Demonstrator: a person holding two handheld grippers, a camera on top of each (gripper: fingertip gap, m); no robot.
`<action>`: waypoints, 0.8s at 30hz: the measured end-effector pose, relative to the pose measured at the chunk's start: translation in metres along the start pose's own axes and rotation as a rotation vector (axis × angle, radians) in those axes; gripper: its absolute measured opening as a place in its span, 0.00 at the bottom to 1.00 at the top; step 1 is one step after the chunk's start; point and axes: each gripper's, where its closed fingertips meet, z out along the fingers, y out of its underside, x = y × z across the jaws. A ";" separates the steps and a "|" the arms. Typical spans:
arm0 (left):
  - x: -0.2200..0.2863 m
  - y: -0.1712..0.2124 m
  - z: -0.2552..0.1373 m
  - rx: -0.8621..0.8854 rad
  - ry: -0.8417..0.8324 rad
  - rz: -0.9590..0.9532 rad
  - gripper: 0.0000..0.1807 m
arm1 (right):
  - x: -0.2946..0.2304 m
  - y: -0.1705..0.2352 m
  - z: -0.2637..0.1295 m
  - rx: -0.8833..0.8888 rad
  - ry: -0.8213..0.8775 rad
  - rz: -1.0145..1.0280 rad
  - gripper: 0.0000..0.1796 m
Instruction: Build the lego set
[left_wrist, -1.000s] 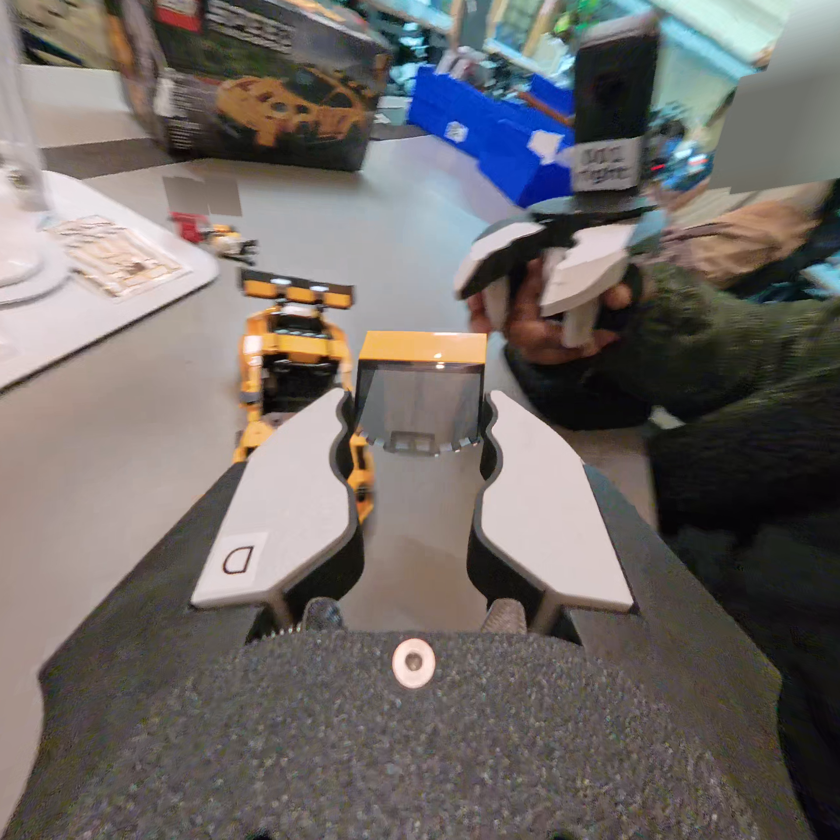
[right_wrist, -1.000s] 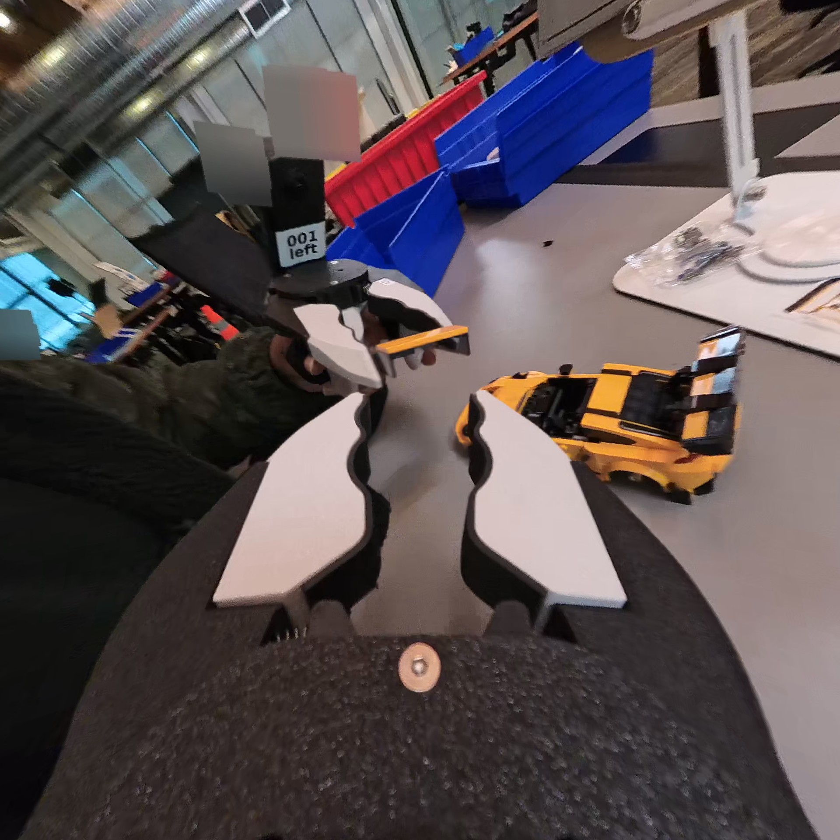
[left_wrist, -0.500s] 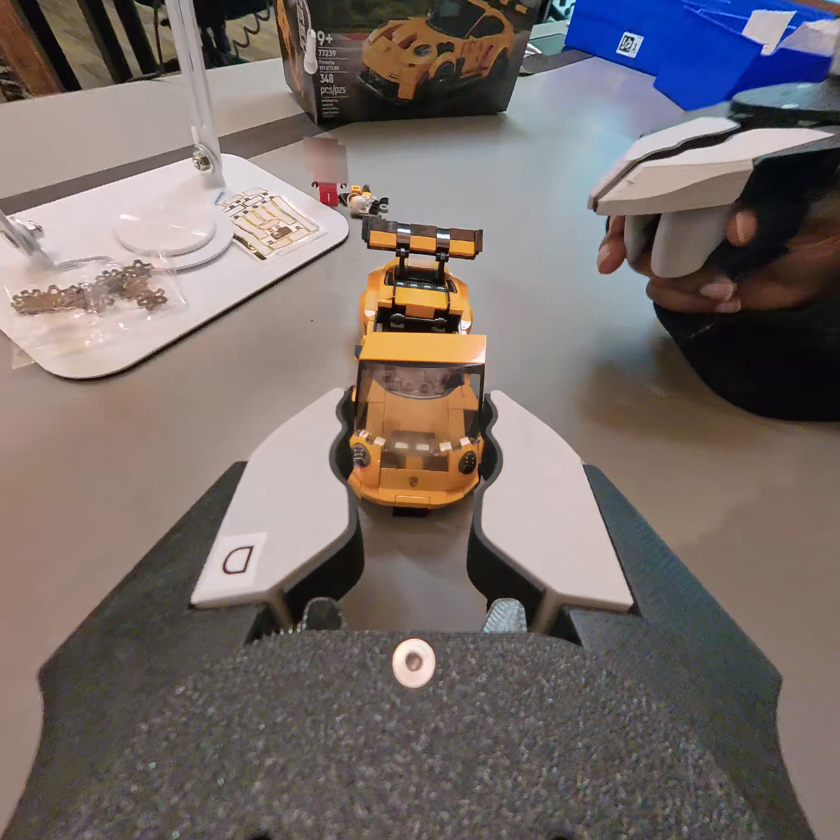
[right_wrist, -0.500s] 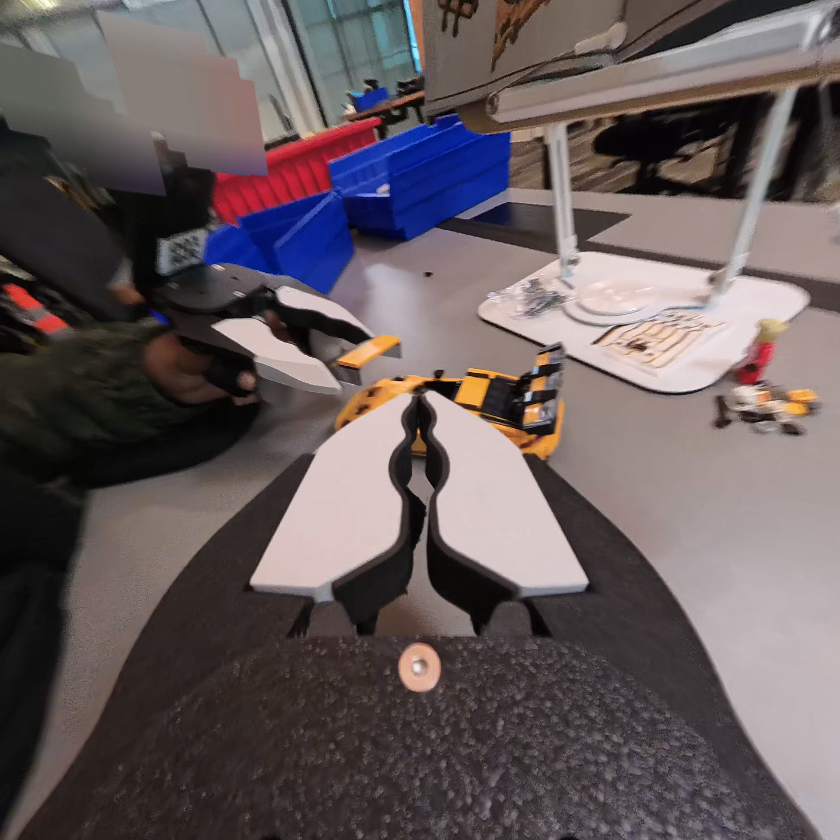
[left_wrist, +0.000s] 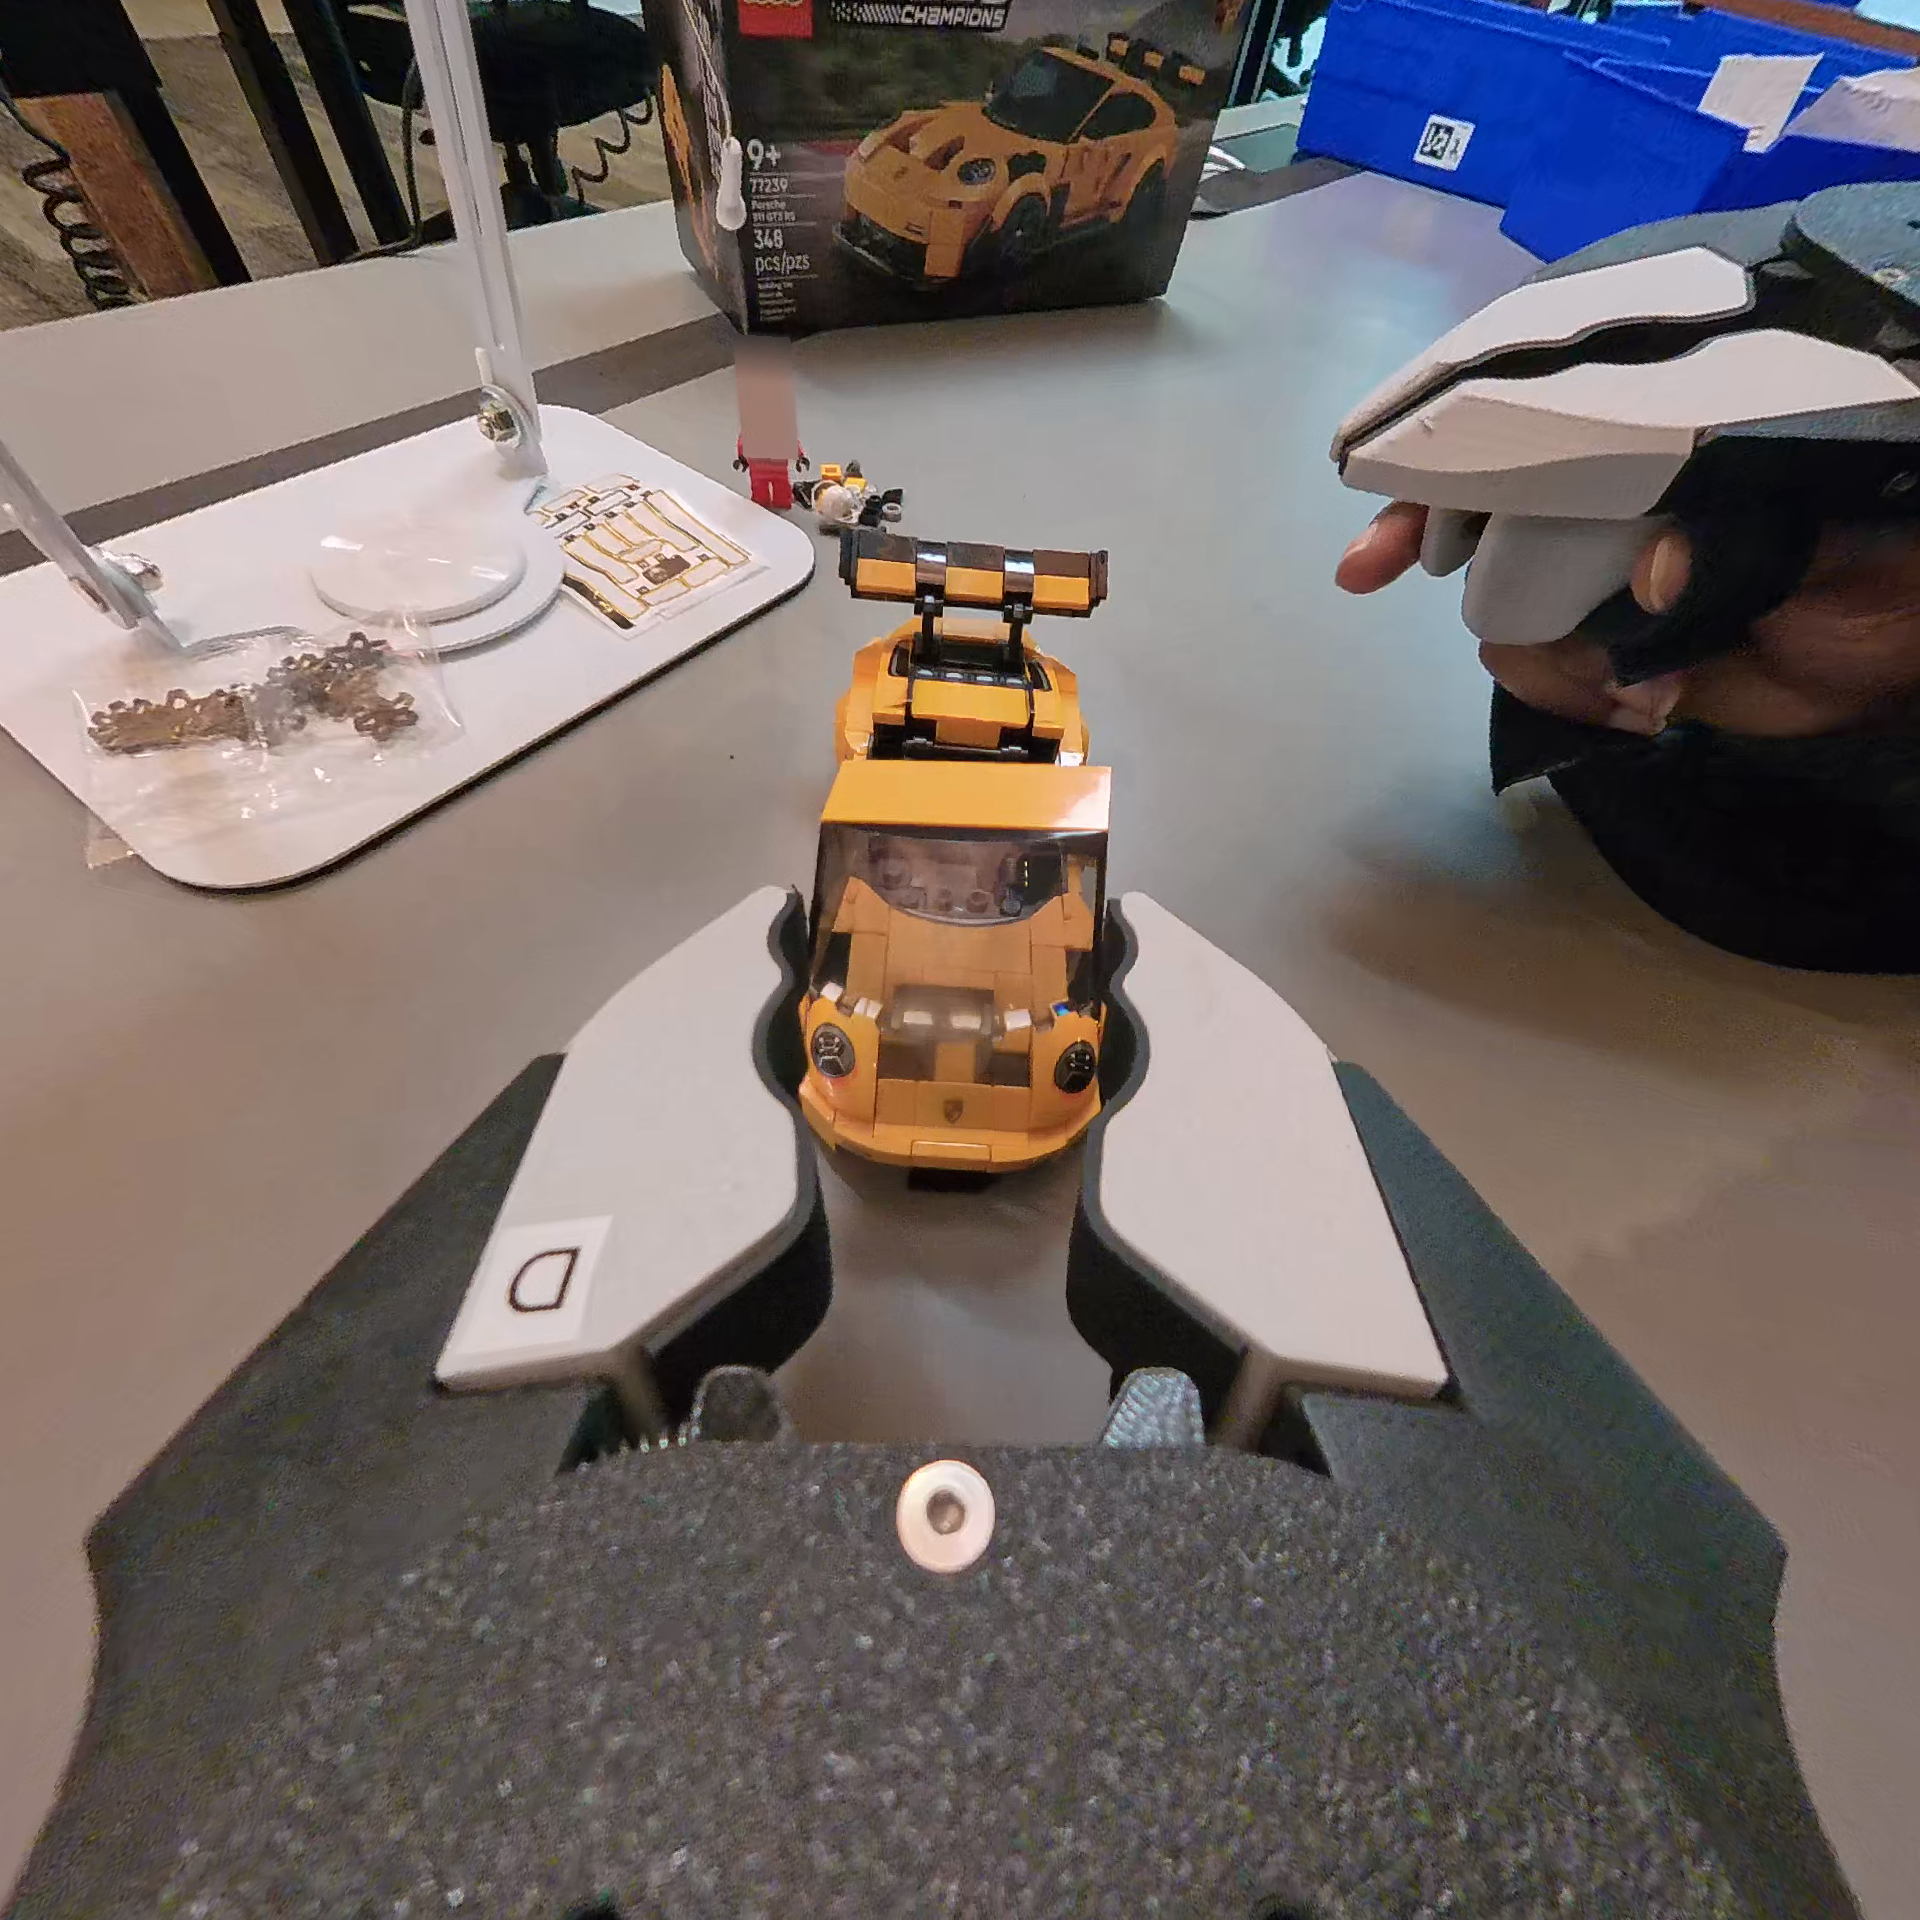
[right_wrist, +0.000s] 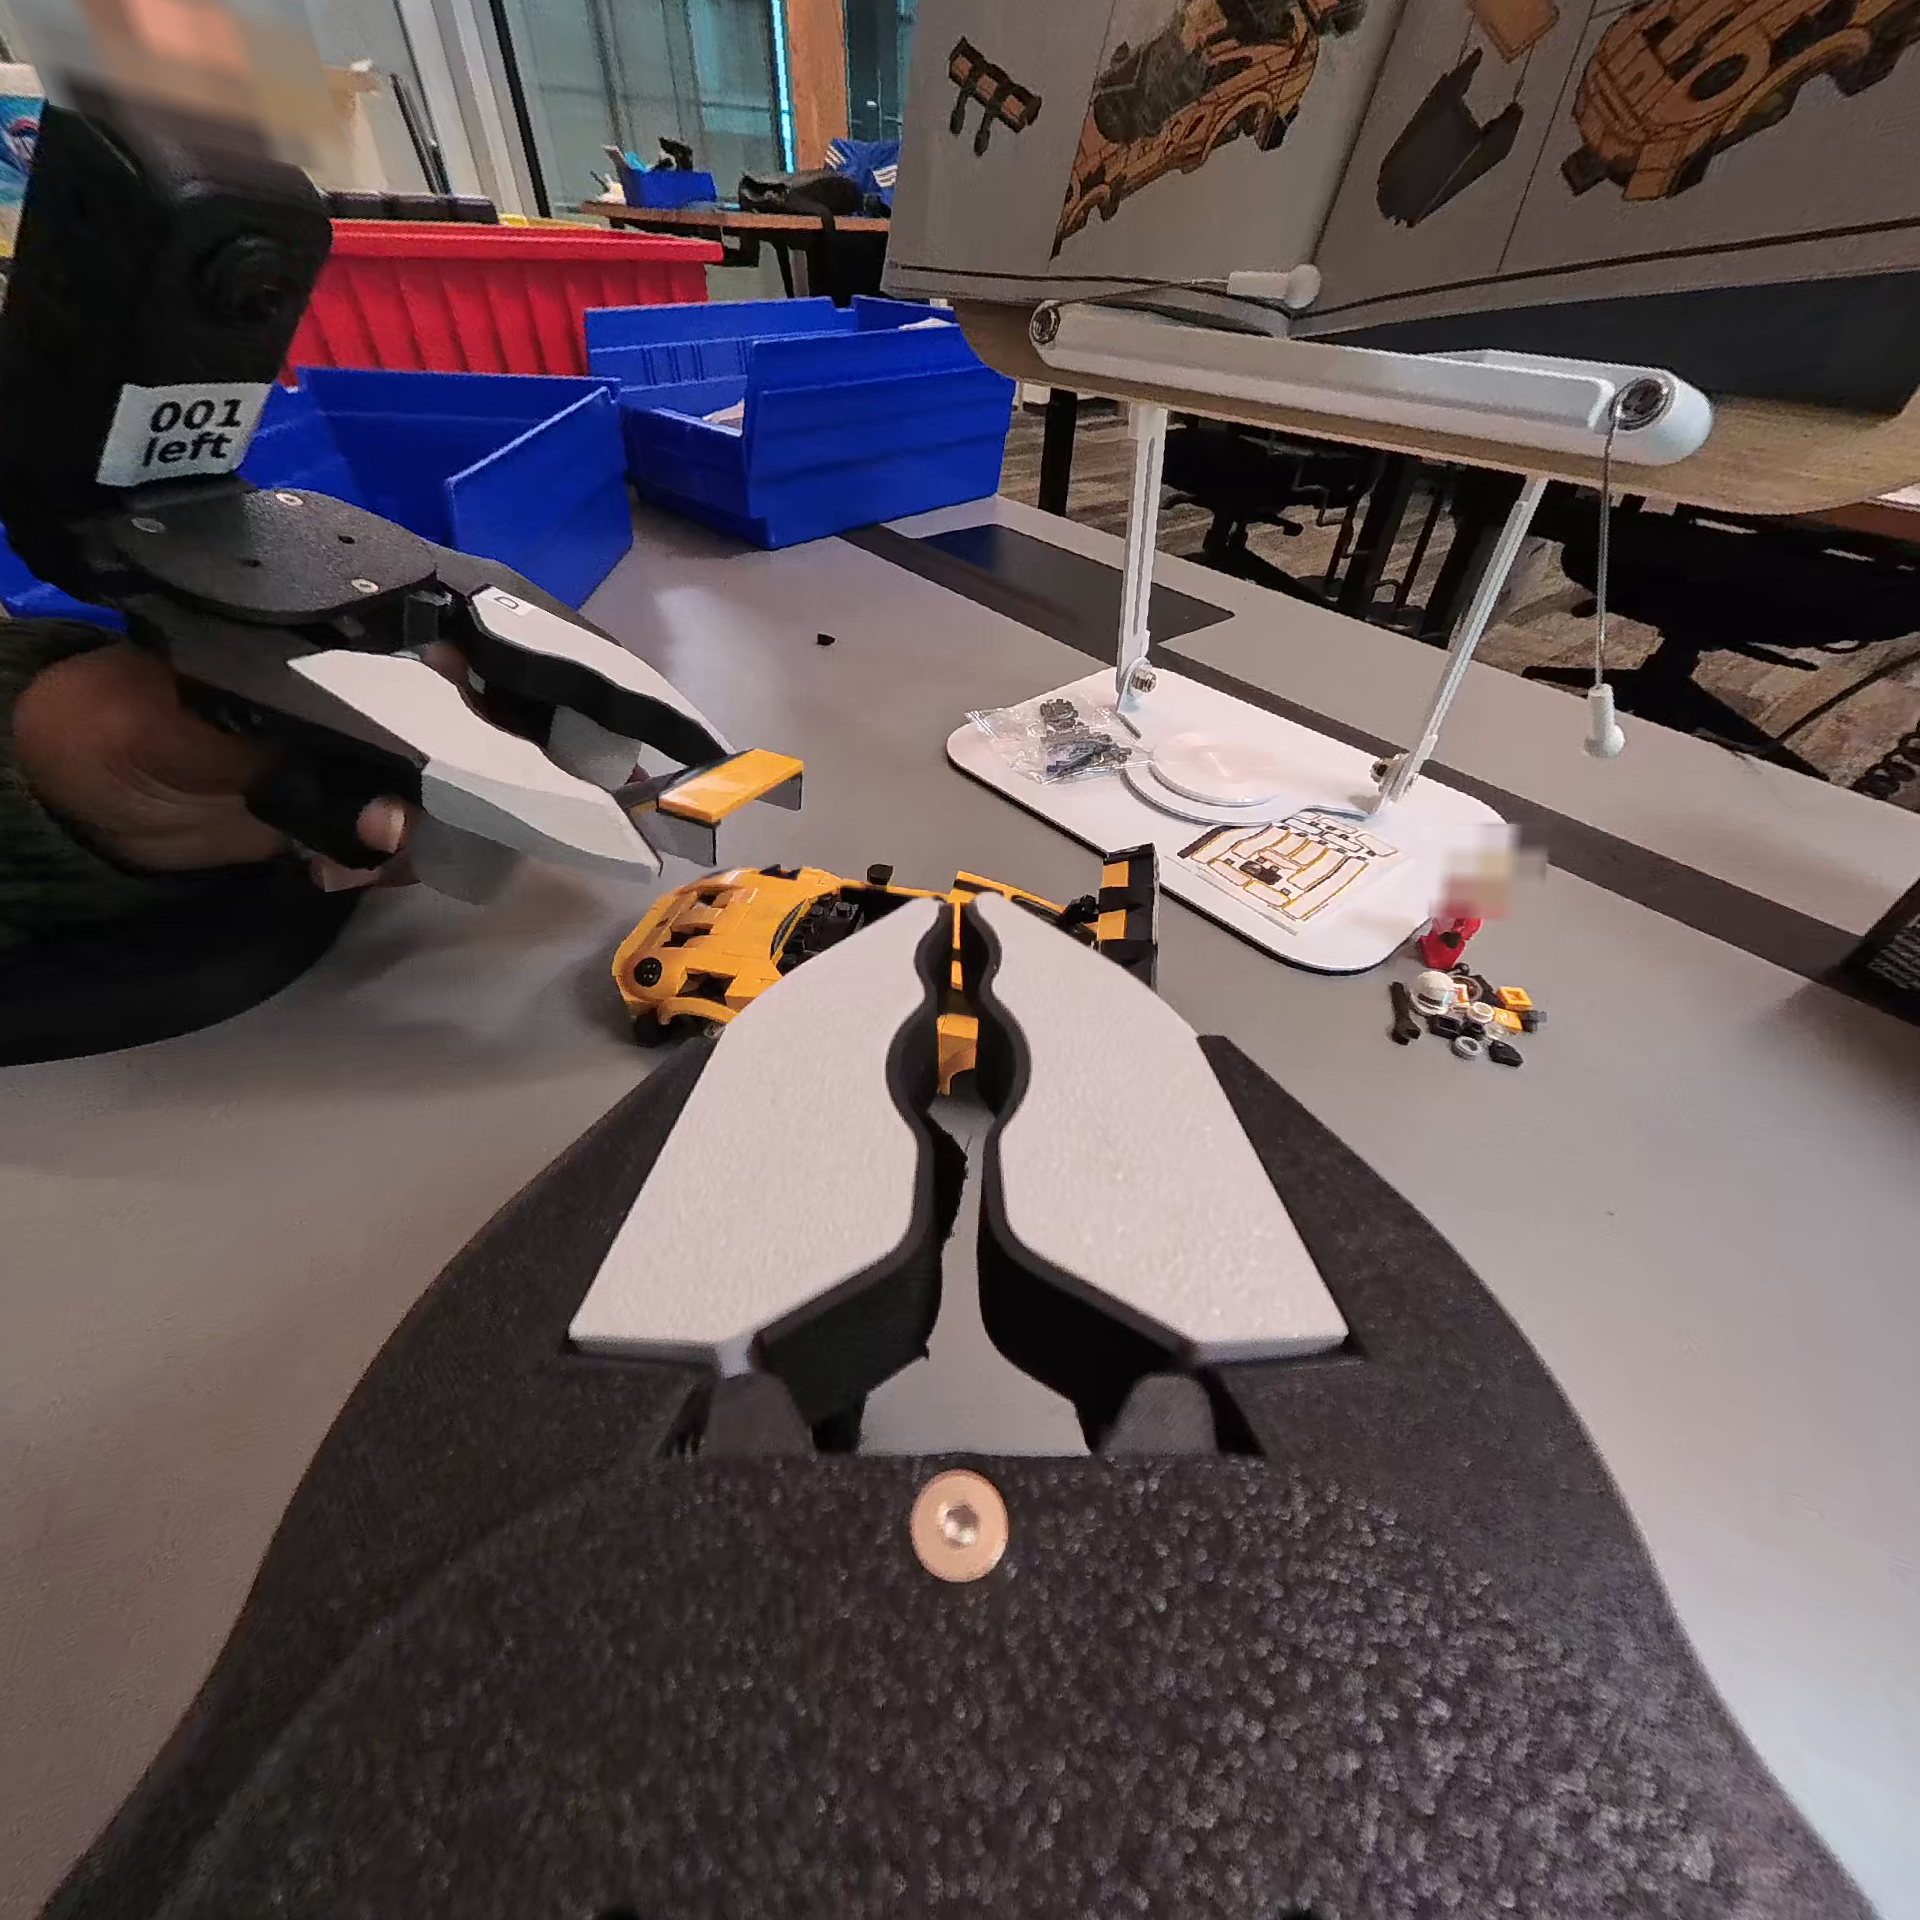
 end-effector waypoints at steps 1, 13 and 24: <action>-0.001 -0.001 0.000 0.005 -0.004 0.002 0.29 | 0.000 0.000 0.000 0.004 0.002 0.000 0.00; 0.002 0.002 0.006 -0.023 -0.014 0.041 0.29 | -0.012 0.001 0.001 0.000 -0.080 0.024 0.00; -0.003 0.003 0.004 -0.024 -0.042 0.044 0.29 | -0.029 0.000 0.001 0.000 -0.142 -0.026 0.00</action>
